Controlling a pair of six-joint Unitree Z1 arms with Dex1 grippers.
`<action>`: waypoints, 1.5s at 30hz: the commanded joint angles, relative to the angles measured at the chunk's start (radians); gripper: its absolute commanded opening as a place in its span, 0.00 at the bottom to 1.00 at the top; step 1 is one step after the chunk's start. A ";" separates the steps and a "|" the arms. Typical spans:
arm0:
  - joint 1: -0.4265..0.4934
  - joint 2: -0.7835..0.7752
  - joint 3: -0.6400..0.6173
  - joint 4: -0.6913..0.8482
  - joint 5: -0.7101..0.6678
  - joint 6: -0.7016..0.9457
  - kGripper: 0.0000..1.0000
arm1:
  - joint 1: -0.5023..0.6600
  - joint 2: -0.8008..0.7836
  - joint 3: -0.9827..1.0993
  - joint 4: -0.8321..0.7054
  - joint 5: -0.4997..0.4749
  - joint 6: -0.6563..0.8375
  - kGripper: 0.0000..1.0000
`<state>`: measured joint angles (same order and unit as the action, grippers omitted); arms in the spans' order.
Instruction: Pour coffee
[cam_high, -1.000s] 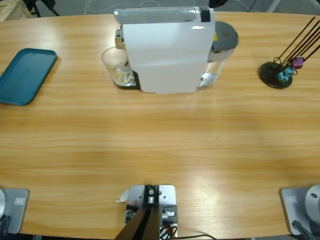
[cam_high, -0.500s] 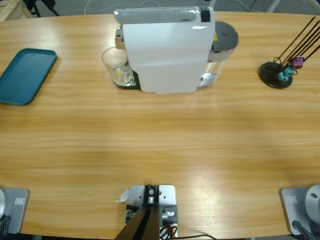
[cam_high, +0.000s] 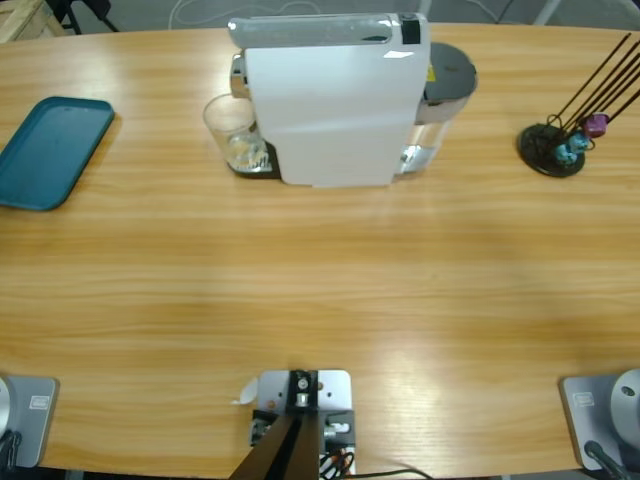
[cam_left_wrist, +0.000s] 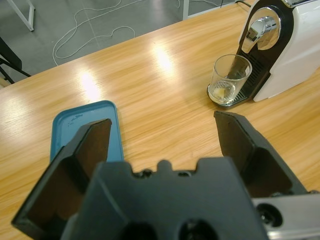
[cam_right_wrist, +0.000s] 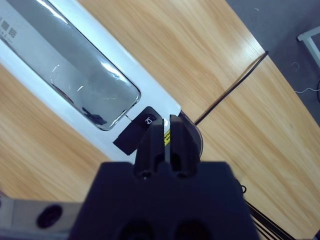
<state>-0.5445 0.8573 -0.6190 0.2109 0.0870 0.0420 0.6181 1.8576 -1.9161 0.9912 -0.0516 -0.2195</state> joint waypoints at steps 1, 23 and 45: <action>0.006 0.020 0.039 -0.008 -0.009 -0.001 0.89 | -0.006 0.058 0.014 0.009 -0.006 0.003 0.00; 0.006 0.019 0.039 -0.008 -0.009 0.001 0.89 | 0.040 0.047 0.070 0.007 0.013 0.022 0.00; 0.006 0.023 0.038 -0.008 -0.010 0.002 0.89 | 0.040 -0.057 0.127 -0.066 0.126 0.034 0.58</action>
<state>-0.5445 0.8573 -0.6189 0.2109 0.0869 0.0421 0.6469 1.8446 -1.8398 0.9435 -0.0316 -0.1955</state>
